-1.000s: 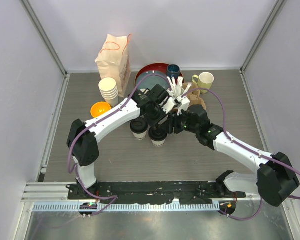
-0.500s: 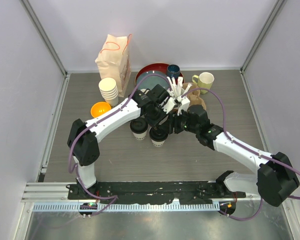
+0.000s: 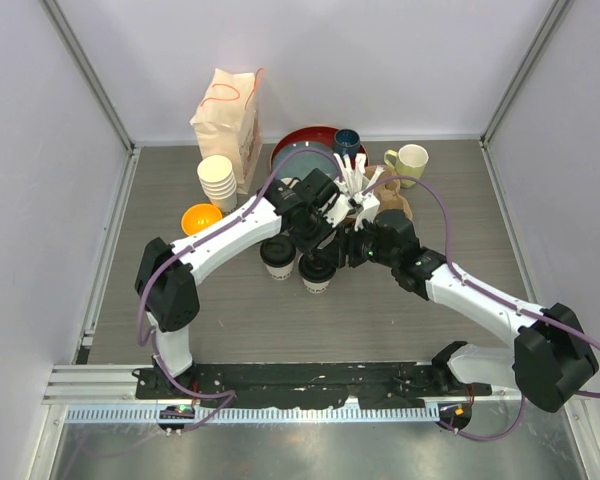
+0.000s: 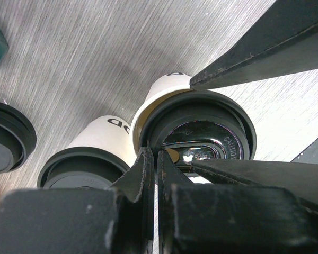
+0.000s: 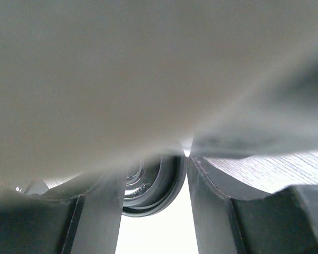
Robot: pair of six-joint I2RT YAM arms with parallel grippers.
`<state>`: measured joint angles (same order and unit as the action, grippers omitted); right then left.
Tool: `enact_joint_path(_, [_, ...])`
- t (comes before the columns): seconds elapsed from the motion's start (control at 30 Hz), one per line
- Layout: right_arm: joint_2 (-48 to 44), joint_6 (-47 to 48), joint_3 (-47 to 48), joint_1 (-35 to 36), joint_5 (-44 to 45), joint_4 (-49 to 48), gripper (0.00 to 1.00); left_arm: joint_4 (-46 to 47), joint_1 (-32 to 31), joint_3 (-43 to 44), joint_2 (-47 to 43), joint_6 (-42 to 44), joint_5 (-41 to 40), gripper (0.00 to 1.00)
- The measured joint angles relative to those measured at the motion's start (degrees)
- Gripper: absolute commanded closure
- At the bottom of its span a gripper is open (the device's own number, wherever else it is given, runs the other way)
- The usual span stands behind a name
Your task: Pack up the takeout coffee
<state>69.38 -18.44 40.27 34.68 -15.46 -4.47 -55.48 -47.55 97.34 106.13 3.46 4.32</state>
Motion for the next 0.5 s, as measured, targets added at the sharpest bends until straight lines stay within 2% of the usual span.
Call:
enact_joint_path(0.33, [0.0,0.0,0.0,0.2,0.0,0.0,0.44,0.0,0.2,0.0,0.0,0.0,-0.1,1.0])
enact_joint_path(0.5, [0.0,0.1,0.0,0.2,0.0,0.0,0.49,0.0,0.4,0.0,0.0,0.0,0.0,1.0])
